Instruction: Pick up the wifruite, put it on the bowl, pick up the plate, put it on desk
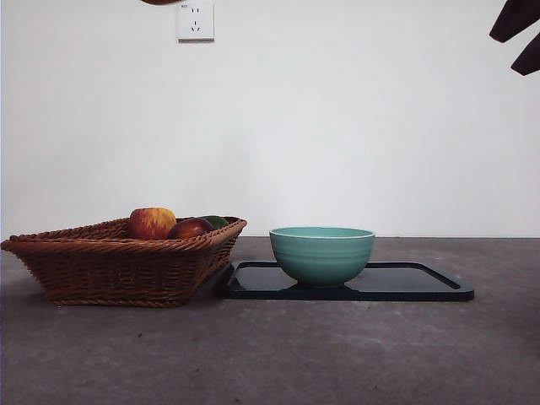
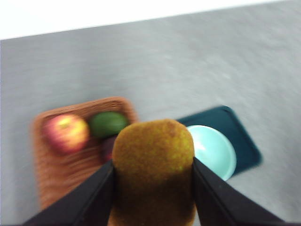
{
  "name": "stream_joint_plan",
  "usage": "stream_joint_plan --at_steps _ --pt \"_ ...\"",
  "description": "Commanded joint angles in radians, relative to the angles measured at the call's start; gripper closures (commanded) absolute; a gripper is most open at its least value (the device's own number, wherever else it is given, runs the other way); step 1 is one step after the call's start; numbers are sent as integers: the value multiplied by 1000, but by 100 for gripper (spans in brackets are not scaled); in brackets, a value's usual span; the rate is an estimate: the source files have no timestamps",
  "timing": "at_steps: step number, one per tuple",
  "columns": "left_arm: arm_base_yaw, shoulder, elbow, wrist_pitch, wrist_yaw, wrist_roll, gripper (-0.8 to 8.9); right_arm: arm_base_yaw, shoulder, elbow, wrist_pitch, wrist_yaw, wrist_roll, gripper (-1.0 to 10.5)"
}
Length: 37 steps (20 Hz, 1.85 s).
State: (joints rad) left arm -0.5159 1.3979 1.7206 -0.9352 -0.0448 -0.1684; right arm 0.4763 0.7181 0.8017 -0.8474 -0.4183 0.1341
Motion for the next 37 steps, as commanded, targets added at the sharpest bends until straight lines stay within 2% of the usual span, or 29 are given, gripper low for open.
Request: stream_joint_plan --at_steps 1,6,10,13,19,24,27,33,37 --pt "17 -45 -77 16 -15 -45 639 6 3 8 9 0 -11 775" --pt "48 -163 -409 151 -82 -116 639 6 3 8 10 0 -11 775" --pt "52 -153 -639 360 -84 -140 639 6 3 8 9 0 -11 775" --pt "55 -101 -740 492 -94 -151 637 6 3 8 9 0 -11 775" --pt "77 75 -756 618 -95 -128 628 6 3 8 9 0 -10 775" --pt "92 177 -756 661 -95 -108 621 6 3 8 10 0 -10 775" --pt "93 192 -756 666 -95 -108 524 6 4 8 10 0 -10 775" --pt "93 192 -756 665 -95 -105 493 6 5 8 16 1 -9 775" --pt "92 160 -755 650 -94 -105 493 6 6 8 20 95 53 756"
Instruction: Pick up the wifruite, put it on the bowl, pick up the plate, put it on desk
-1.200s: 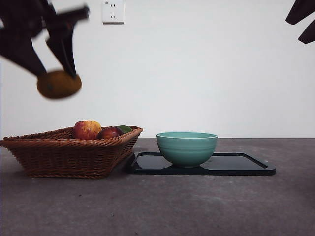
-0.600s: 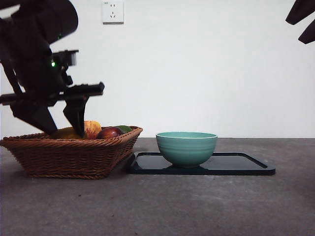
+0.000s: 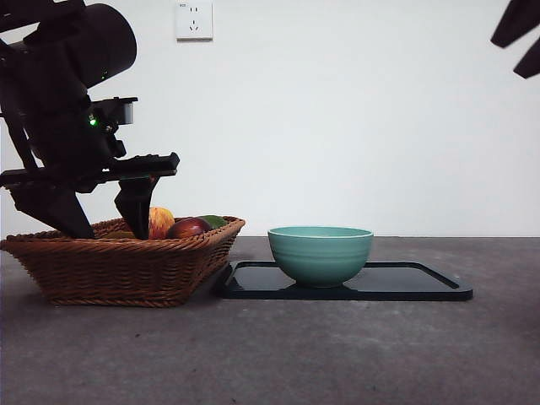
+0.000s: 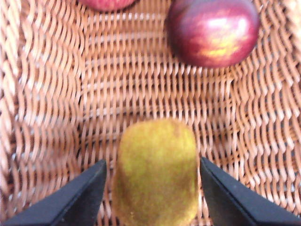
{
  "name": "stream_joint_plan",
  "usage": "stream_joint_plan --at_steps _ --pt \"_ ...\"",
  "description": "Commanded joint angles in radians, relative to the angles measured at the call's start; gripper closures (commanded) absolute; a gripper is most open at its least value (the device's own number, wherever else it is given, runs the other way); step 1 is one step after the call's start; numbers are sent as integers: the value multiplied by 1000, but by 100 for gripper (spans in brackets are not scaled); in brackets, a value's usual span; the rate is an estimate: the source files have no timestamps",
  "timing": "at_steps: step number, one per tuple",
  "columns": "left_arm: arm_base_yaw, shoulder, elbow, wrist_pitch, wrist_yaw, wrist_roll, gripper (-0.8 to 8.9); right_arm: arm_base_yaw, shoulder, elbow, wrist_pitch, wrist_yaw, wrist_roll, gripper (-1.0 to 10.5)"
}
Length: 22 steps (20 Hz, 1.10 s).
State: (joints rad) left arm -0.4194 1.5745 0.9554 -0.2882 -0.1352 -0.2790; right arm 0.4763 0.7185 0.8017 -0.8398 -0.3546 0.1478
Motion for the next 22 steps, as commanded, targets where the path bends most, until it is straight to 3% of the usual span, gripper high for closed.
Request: stream_joint_plan --at_steps 1,2,6,9,16,22 --pt "-7 -42 11 -2 -3 6 493 6 9 8 21 48 56 700" --pt "-8 -74 11 -5 -2 10 493 5 14 8 36 49 69 651" --pt "-9 -247 11 -43 81 58 494 5 51 8 101 61 100 643" --pt "-9 -395 11 -154 201 112 497 5 72 8 110 68 102 643" --pt "-9 -657 11 -470 665 297 501 5 72 8 113 68 106 643" --pt "-9 -706 11 -530 689 324 501 5 73 8 116 68 129 643"
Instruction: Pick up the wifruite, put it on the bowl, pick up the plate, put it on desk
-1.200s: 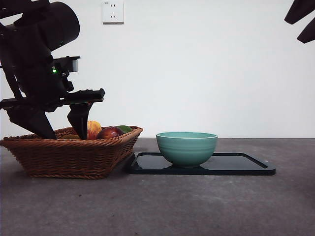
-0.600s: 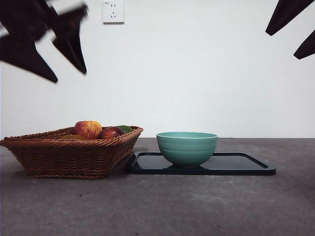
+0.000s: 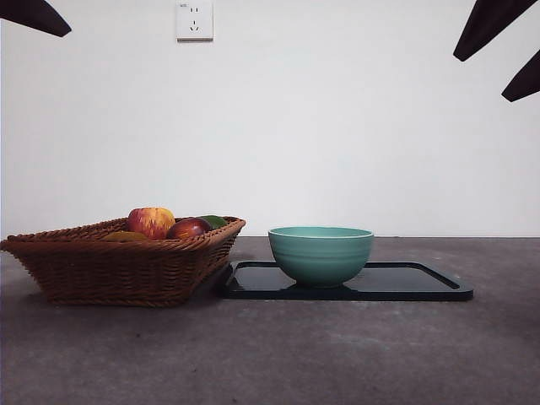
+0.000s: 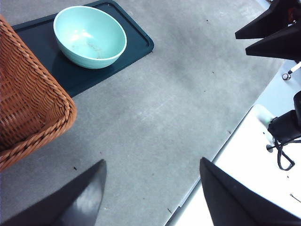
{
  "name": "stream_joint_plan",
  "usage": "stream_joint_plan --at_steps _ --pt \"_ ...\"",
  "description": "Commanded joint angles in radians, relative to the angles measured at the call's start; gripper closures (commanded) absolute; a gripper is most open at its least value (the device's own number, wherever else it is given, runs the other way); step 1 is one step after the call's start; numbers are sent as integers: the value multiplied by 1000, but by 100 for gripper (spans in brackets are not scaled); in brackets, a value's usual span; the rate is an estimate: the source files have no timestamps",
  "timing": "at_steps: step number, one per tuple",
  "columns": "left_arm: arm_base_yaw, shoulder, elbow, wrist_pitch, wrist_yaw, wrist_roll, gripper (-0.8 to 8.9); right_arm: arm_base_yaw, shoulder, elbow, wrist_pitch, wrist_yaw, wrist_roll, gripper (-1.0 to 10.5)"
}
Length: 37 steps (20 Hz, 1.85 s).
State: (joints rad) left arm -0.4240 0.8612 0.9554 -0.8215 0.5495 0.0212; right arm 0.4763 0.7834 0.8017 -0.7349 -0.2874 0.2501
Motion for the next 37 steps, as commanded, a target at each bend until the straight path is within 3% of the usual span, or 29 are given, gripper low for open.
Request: stream_joint_plan --at_steps 1,4,7,13,24,28,33,37 --pt "-5 7 11 4 5 24 501 5 12 8 30 2 46 643" --pt "-5 7 11 4 5 23 501 -3 52 9 140 55 124 643" --pt "-5 7 11 4 5 24 501 -48 171 18 267 52 164 643" --pt "-5 7 11 4 5 24 501 -128 510 125 366 14 150 643" --pt "-5 7 11 -3 5 23 501 -132 938 390 365 28 103 647" --pt "-5 7 11 -5 5 23 501 -132 995 393 371 58 82 697" --pt "-5 7 11 -17 5 23 501 -132 1014 393 396 56 71 936" --pt "-5 7 11 -28 5 23 501 -132 1007 397 406 56 71 938"
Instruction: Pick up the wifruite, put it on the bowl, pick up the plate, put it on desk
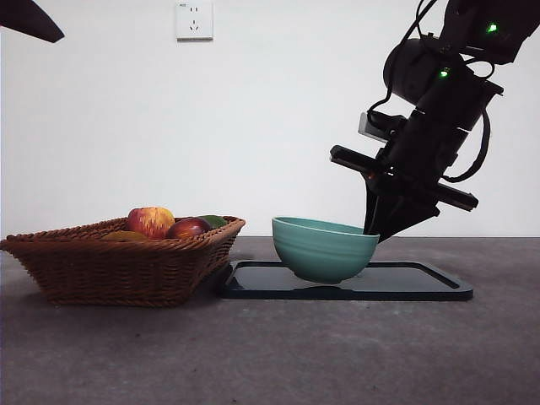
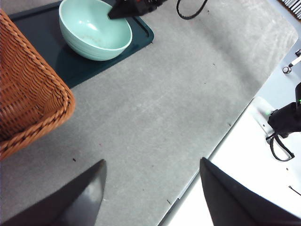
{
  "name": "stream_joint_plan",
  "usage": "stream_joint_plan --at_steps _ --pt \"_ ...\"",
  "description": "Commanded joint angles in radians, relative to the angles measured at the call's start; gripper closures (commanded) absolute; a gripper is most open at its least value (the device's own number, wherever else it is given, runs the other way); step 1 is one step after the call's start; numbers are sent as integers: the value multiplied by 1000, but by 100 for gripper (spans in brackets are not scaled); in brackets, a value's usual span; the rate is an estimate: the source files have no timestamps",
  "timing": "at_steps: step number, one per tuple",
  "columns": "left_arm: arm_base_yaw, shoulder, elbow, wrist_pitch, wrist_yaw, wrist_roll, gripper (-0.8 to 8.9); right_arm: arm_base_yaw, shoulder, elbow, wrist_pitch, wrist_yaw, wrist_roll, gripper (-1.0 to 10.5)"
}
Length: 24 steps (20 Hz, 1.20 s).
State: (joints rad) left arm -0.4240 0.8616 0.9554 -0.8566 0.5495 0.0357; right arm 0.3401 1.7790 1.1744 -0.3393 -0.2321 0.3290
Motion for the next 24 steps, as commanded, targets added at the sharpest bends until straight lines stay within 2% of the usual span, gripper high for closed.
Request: stream_joint_plan --at_steps 1,5,8,10,14,18,20,24 --pt "-5 6 11 7 5 9 501 5 -6 26 8 0 -19 938" --pt "-5 6 11 7 5 9 501 28 -172 26 -124 -2 -81 938" --pt "-5 6 11 7 5 9 501 89 -328 20 -260 0 -124 938" --pt "-5 6 11 7 5 9 501 138 -404 -17 -290 1 -125 938" --pt "-5 6 11 7 5 9 501 226 -496 -200 -258 58 -123 938" --pt "-5 6 11 6 5 9 501 284 -499 -367 -136 58 -73 938" --pt "-5 6 11 4 5 8 501 296 -499 -422 -83 58 -47 938" --pt "-5 6 11 4 5 8 501 295 -498 -468 -62 85 -47 938"
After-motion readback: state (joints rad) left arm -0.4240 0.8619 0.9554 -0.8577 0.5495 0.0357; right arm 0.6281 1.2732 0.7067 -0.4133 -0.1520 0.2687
